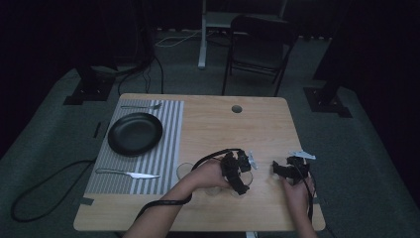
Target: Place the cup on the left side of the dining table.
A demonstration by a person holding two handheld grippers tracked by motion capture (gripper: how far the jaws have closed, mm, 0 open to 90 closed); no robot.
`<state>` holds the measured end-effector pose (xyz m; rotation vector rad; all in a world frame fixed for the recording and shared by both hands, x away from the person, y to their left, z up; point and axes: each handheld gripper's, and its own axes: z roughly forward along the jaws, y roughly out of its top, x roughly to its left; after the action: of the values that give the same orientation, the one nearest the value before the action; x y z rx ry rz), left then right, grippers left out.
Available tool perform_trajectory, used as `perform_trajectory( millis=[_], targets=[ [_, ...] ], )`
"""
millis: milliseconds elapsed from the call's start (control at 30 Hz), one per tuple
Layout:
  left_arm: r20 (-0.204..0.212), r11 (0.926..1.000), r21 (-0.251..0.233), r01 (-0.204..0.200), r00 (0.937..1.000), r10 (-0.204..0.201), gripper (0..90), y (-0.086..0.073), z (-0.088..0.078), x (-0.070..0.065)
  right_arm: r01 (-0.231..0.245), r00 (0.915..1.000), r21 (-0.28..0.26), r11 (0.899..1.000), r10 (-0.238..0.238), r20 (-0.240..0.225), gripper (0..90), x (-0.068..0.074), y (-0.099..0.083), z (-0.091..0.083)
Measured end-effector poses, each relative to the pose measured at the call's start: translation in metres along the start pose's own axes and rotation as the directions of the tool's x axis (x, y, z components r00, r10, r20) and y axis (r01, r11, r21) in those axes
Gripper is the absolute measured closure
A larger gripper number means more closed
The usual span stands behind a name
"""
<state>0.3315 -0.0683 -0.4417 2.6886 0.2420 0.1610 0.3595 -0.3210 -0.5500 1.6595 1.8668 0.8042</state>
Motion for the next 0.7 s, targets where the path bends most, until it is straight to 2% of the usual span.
perform_trajectory(
  millis=[100,200,333,533,633,700],
  targets=[
    [0.001,0.9999,0.015,-0.008,1.0,0.008,19.3,0.004,0.002,-0.002,0.0,1.0,0.0,1.0,0.0,0.0,12.2,0.0,0.0,0.0],
    [0.007,0.9997,0.025,0.005,1.0,-0.005,27.9,0.007,0.002,-0.003,0.0,1.0,0.0,1.0,0.0,0.0,12.2,0.0,0.0,0.0],
    [0.017,0.9987,0.05,0.011,0.9998,-0.012,28.4,0.01,0.001,-0.001,0.0,1.0,0.0,1.0,0.0,0.0,12.2,0.0,0.0,0.0],
    [0.033,0.9989,0.046,0.007,0.9994,-0.009,29.1,0.011,0.001,0.001,0.0,1.0,0.0,1.0,0.0,0.0,12.2,0.0,0.0,0.0],
    [0.002,0.9996,0.027,0.005,1.0,-0.005,29.1,0.012,0.001,0.001,0.0,1.0,0.0,1.0,0.0,0.0,12.3,0.0,0.0,0.0],
    [-0.005,0.9994,0.033,0.005,1.0,-0.005,29.2,0.013,0.001,0.003,0.0,1.0,0.0,1.0,0.0,0.0,12.2,0.0,0.0,0.0]
  ],
)
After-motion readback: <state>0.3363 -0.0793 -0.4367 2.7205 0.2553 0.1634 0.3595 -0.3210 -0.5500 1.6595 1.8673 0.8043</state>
